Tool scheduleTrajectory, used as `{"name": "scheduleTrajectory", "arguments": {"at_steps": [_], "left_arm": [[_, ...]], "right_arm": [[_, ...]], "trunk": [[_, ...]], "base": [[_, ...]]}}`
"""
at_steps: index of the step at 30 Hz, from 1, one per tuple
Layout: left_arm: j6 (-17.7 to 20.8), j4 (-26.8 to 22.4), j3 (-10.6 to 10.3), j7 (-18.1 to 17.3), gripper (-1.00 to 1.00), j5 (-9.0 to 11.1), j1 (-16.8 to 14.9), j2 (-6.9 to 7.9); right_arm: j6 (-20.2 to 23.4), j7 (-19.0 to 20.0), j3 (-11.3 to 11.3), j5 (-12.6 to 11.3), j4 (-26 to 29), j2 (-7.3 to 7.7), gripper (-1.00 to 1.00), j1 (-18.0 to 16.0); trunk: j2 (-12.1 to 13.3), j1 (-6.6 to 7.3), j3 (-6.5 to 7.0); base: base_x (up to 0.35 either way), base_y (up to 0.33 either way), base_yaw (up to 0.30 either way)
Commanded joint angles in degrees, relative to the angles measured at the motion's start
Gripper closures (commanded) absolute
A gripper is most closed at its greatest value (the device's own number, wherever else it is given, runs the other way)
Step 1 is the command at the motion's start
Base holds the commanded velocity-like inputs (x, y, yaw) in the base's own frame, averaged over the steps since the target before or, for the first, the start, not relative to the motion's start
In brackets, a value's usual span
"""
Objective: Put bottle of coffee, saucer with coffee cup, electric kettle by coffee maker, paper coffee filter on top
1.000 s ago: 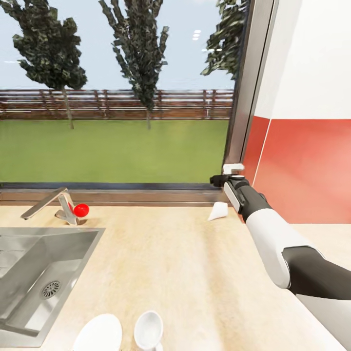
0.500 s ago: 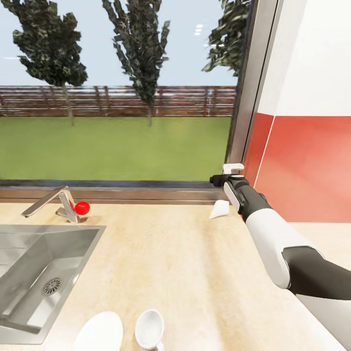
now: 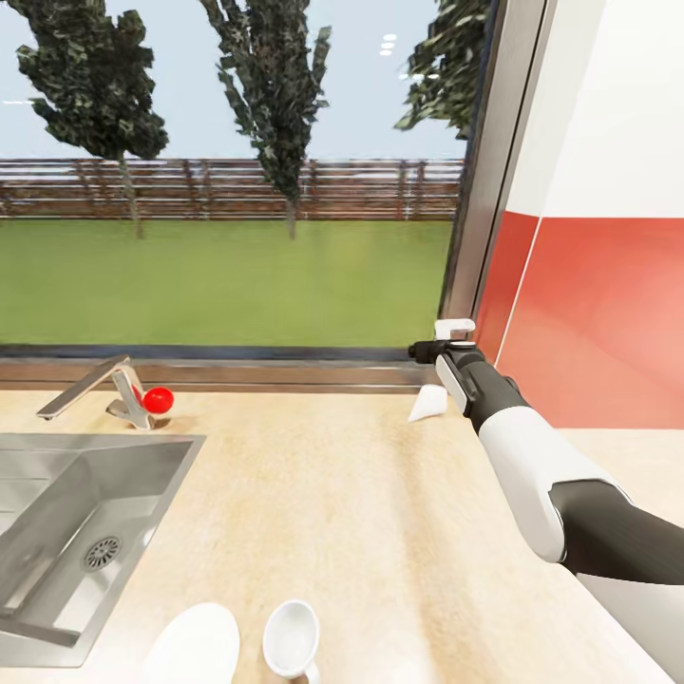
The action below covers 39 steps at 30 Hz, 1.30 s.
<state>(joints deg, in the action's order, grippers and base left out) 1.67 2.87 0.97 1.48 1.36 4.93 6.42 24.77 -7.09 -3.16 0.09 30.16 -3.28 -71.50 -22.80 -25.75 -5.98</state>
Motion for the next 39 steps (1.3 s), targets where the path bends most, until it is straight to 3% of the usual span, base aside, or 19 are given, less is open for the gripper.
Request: {"name": "scheduleTrajectory", "arguments": {"at_steps": [1,18,39], "left_arm": [[0.18,-0.06,0.09,0.10,-1.00,0.13,-0.01,0.00],[0.18,-0.06,0.09,0.10,-1.00,0.13,-0.01,0.00],[-0.67,-0.29,0.20,0.18,-1.00,0.35,-0.01,0.10]], "right_arm": [[0.37,-0.29,-0.27,0.00,0.07,0.03,-1.00,-0.04],[0.31,-0.20,-0.34,-0.01,0.07,0.03,-1.00,-0.04],[0.28,-0.26,-0.33,0.00,0.18,0.02,-1.00,-0.04]], "trunk": [[-0.12,-0.03,-0.20],[-0.12,-0.03,-1.58],[-0.12,-0.03,-3.01]], "base": [[0.000,0.000,0.000],[0.000,0.000,-0.090],[0.000,0.000,-0.004]]}}
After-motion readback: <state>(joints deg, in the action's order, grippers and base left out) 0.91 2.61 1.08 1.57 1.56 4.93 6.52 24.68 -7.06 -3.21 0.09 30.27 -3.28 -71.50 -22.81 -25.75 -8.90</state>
